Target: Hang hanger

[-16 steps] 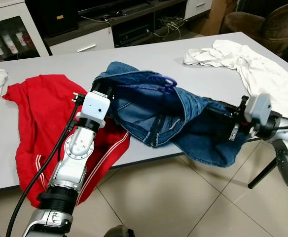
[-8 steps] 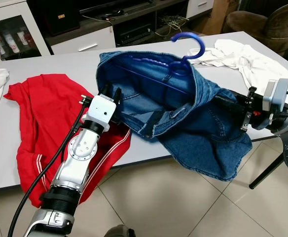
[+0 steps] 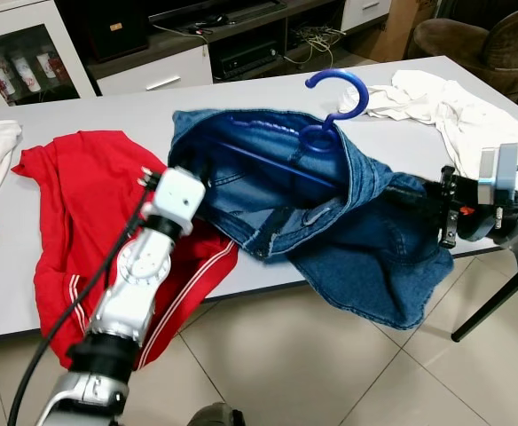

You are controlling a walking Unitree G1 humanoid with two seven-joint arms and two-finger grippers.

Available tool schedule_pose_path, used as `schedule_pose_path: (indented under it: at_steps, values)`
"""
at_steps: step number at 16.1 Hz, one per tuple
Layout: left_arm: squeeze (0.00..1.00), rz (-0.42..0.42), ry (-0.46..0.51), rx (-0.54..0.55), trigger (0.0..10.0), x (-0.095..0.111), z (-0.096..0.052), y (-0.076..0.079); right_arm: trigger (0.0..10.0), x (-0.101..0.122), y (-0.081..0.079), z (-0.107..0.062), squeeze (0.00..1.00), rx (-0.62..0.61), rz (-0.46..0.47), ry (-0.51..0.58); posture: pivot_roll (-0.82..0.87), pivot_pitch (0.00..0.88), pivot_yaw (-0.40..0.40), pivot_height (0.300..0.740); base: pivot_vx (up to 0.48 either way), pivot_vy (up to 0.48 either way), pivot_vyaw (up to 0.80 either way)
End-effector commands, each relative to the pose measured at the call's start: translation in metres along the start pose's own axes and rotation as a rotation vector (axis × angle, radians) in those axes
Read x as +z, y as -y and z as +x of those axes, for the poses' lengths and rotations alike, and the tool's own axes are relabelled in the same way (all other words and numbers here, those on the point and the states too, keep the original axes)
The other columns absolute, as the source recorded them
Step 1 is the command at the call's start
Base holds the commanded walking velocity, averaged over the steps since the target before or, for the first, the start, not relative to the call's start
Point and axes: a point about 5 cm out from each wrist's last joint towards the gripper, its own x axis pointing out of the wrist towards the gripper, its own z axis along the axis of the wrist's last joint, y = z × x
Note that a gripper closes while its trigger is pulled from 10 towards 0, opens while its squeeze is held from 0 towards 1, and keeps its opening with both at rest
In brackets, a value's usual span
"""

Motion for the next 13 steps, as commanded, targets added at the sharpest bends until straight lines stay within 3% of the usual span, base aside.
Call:
schedule_pose_path:
  at_steps: [1,3,6,8,13]
  values:
    - [0.0,0.015,0.051,0.076,10.0,0.013,0.009,-0.02,10.0,0.004,-0.005,0.004,0.0,-0.011,0.029,0.073,-0.02,0.0,0.078,0.736,0.0,0.0,0.0]
    - [0.0,0.027,0.061,0.113,10.0,0.018,0.016,-0.032,10.0,-0.001,-0.011,0.006,0.0,-0.025,0.073,0.105,-0.02,0.0,0.075,0.736,0.0,0.0,0.0]
    - [0.0,0.094,-0.013,0.118,10.0,0.009,0.029,-0.052,10.0,0.006,-0.019,0.001,0.0,-0.01,0.151,0.177,-0.03,0.0,0.083,0.736,0.0,0.0,0.0]
    - [0.0,0.103,0.009,0.121,10.0,0.015,0.035,-0.059,10.0,0.004,-0.019,-0.007,0.0,0.002,0.17,0.139,-0.03,0.0,0.087,0.736,0.0,0.0,0.0]
    - [0.0,0.101,0.034,0.012,10.0,0.017,0.044,-0.05,10.0,0.011,-0.023,-0.014,0.0,0.003,0.244,0.219,-0.04,0.0,0.094,0.736,0.0,0.0,0.0]
